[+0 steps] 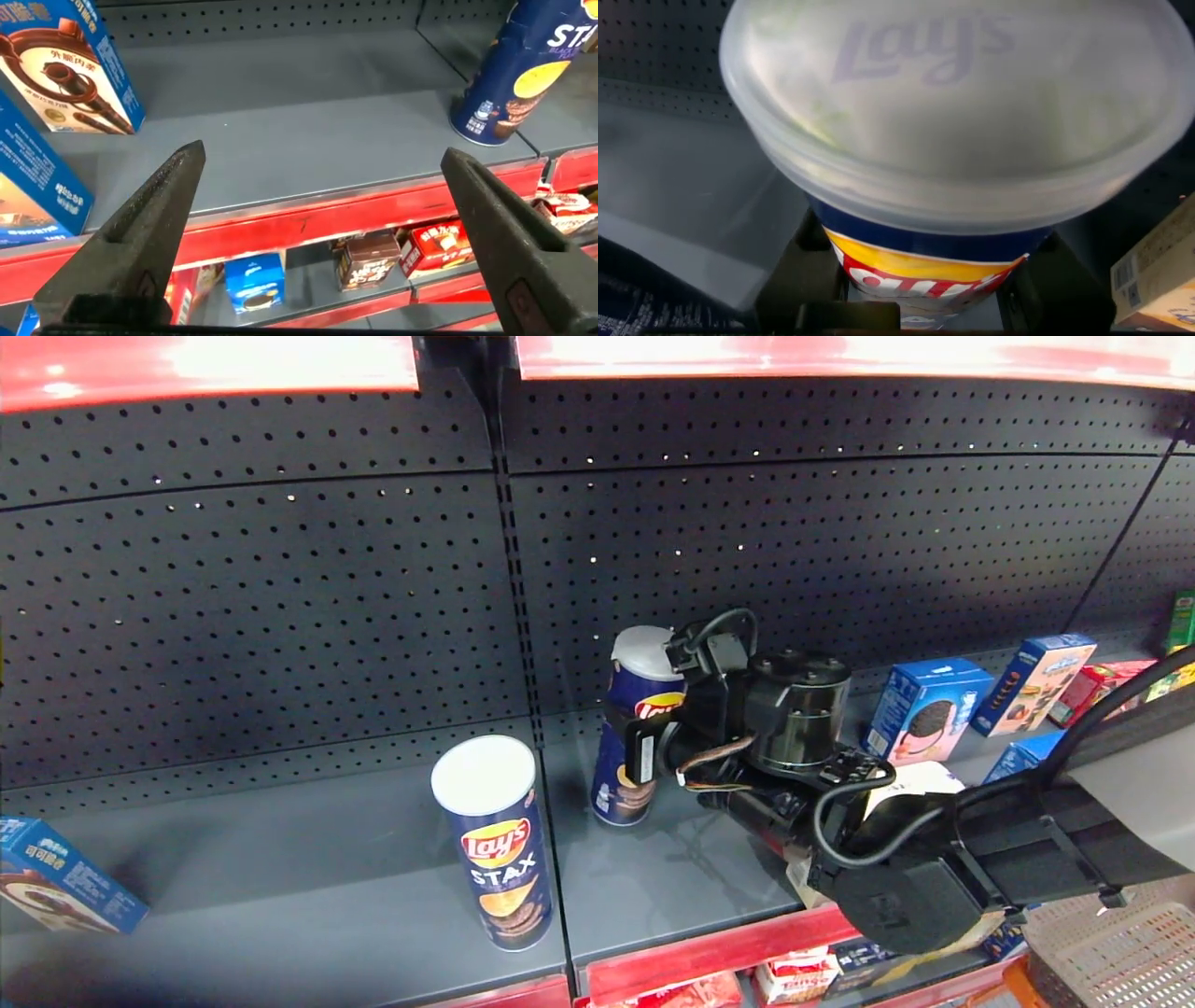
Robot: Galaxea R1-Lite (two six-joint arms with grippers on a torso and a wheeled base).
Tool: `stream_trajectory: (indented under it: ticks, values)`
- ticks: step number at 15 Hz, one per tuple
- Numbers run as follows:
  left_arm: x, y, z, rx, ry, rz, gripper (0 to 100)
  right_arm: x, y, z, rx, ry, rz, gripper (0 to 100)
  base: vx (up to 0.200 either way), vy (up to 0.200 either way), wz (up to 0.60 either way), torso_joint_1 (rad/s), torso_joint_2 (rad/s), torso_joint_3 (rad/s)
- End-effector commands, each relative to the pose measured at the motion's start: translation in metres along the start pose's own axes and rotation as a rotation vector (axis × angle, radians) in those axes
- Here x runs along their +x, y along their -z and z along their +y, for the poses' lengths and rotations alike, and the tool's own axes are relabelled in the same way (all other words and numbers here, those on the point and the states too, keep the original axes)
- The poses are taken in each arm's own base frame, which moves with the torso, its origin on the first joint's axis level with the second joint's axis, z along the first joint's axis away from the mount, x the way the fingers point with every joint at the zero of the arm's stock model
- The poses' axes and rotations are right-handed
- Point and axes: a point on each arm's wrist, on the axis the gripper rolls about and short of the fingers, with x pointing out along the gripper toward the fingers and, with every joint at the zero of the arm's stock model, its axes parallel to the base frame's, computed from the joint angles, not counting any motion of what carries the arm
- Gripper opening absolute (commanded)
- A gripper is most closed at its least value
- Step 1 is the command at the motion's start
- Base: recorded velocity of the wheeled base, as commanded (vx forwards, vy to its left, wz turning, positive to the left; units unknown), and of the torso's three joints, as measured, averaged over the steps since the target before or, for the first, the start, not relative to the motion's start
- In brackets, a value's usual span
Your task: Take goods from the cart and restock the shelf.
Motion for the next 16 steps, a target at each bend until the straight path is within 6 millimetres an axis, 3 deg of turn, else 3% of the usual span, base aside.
stream_trajectory:
  ticks: [1, 10, 16]
  values:
    - [0.0002, -0.0002, 0.0, 0.0, -0.001, 0.003, 100, -0.002, -0.004, 0.0018, 0.002, -0.004, -0.011, 0, 0.0, 0.0, 0.0, 0.0, 0.0, 0.0]
    - [0.0007, 0.0049, -0.002, 0.147, 0.102, 0.036, 100, -0.008, -0.0115, 0.0085, 0.006, -0.006, -0.027, 0, 0.0, 0.0, 0.0, 0.0, 0.0, 0.0]
    - [0.0008, 0.0054, -0.002, 0.081, 0.1, 0.041, 100, -0.0051, -0.0073, 0.0085, 0.004, -0.012, -0.019, 0, 0.0, 0.0, 0.0, 0.0, 0.0, 0.0]
